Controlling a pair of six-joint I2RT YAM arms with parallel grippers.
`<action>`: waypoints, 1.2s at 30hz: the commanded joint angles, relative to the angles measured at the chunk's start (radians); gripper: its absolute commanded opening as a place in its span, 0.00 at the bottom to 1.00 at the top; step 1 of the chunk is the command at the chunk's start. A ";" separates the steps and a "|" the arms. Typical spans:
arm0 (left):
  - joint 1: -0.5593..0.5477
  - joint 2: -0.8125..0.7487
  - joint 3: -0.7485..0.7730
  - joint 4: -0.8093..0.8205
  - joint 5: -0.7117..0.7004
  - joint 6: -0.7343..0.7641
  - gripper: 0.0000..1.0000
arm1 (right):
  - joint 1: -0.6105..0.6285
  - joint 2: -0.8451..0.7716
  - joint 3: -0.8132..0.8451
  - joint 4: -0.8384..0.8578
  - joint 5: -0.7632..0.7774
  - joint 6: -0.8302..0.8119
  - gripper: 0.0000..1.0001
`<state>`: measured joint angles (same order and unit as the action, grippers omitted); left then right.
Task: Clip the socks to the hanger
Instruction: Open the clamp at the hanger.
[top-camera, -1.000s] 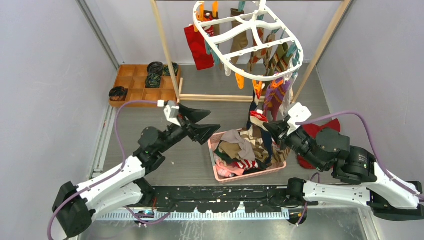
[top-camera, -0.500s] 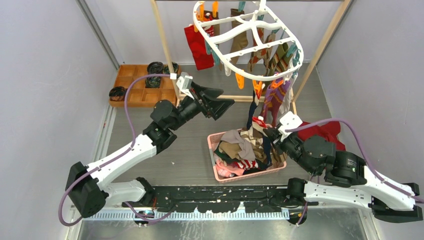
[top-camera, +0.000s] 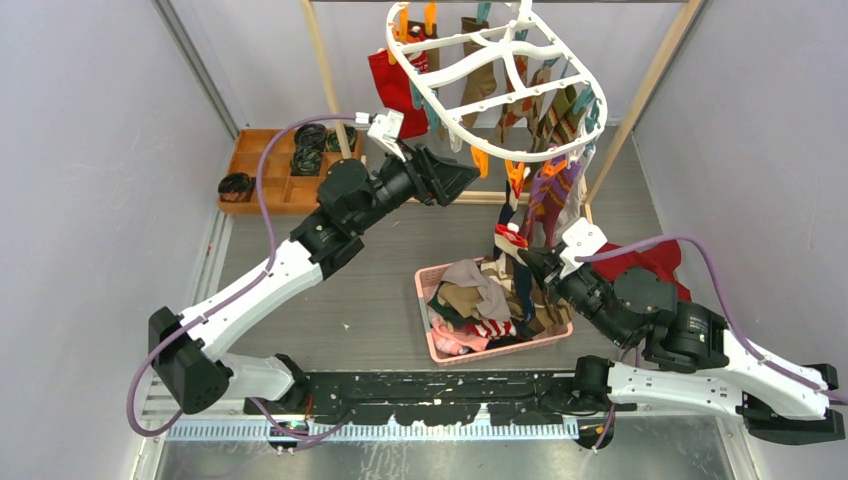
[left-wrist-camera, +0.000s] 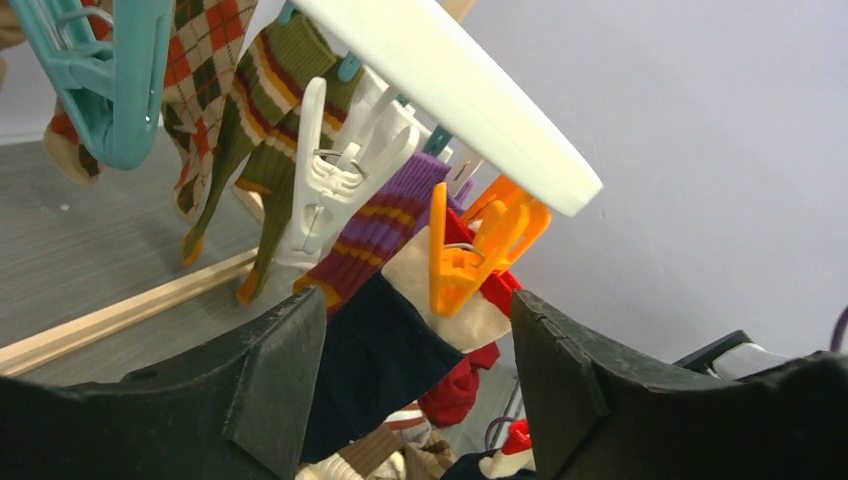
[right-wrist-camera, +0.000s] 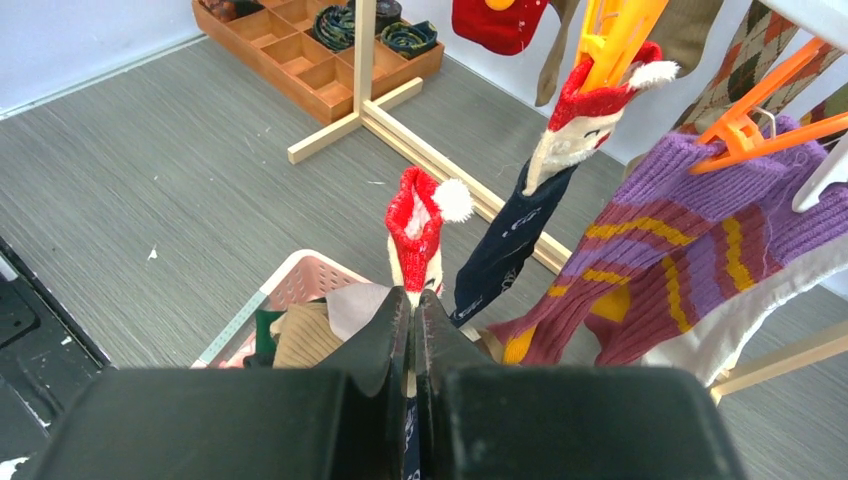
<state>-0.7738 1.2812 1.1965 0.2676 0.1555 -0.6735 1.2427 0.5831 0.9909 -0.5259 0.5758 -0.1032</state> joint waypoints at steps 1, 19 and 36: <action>0.005 0.036 0.083 -0.057 -0.003 0.035 0.66 | 0.006 0.009 0.014 0.073 -0.011 -0.015 0.01; 0.002 0.095 0.140 0.007 0.062 0.044 0.63 | 0.006 0.005 0.018 0.075 -0.014 -0.031 0.01; -0.050 0.073 0.153 0.008 -0.072 0.116 0.64 | 0.005 0.017 0.027 0.080 -0.016 -0.035 0.01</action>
<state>-0.8059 1.3926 1.3075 0.2207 0.1375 -0.6098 1.2427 0.5941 0.9909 -0.4999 0.5625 -0.1295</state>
